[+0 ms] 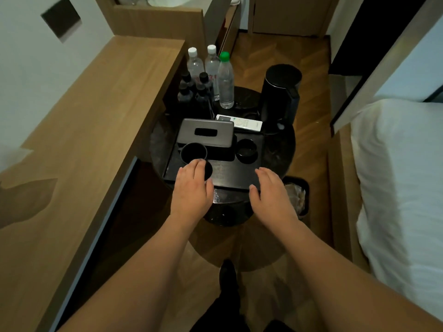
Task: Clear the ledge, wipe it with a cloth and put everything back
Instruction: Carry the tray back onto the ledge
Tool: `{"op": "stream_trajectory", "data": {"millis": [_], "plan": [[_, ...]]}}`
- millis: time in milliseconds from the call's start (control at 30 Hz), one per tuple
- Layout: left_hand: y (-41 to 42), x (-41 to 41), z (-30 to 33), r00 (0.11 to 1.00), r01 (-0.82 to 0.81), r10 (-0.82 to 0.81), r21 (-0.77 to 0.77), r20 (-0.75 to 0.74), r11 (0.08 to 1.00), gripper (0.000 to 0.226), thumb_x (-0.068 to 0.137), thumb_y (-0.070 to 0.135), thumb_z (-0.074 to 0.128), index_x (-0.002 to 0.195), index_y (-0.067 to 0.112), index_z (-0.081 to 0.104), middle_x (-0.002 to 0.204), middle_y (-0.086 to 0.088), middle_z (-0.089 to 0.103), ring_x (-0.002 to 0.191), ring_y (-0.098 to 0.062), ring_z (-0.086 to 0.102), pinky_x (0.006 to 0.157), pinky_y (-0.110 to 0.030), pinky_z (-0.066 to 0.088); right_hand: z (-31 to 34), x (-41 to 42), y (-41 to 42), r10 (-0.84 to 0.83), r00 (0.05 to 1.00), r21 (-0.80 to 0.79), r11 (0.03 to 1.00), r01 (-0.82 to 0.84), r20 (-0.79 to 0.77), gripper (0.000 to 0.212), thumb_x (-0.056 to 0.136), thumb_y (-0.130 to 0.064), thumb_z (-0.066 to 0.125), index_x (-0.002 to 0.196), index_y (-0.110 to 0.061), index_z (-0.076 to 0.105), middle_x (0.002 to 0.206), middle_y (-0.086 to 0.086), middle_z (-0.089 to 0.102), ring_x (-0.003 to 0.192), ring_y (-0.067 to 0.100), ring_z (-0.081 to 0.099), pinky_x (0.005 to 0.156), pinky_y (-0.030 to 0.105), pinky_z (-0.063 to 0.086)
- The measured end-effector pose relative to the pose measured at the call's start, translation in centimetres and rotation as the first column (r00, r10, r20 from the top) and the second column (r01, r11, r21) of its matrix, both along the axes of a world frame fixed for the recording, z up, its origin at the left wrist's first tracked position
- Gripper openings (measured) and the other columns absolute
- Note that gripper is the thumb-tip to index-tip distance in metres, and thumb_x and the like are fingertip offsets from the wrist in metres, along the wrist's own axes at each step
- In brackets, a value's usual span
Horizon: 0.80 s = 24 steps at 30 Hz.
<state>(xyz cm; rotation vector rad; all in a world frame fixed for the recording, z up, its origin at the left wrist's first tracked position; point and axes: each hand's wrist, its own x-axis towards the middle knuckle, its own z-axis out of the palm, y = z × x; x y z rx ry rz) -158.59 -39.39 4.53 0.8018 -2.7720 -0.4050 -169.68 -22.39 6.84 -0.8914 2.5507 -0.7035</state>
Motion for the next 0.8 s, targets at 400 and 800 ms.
{"op": "stream_trajectory", "data": {"millis": [400, 800], "plan": [[-7.7, -6.6, -2.6, 0.880, -0.466, 0.471, 0.295, 0.059, 0.834, 0.043, 0.105, 0.029, 0.043, 0.140, 0.004, 0.047, 0.142, -0.015, 0.048, 0.132, -0.030, 0.046, 0.114, -0.045, 0.036, -4.3, -11.4, -6.2, -0.557, 0.542, 0.126, 0.762, 0.636, 0.629, 0.059, 0.098, -0.035, 0.046, 0.151, -0.010, 0.034, 0.152, 0.014, 0.037, 0.133, 0.036, 0.043, 0.111, 0.048, 0.037], [-18.2, -11.3, -6.2, 0.651, -0.723, 0.677, 0.553, 0.343, 0.415, 0.064, 0.103, 0.051, 0.033, 0.146, 0.005, 0.044, 0.150, -0.019, 0.040, 0.132, -0.040, 0.044, 0.112, -0.054, 0.036, -12.2, -16.7, -11.9, -0.594, 0.243, 0.268, 0.641, 0.719, 0.767, 0.077, 0.075, -0.051, 0.044, 0.143, -0.013, 0.044, 0.141, 0.014, 0.051, 0.119, 0.037, 0.055, 0.102, 0.055, 0.046]]}}
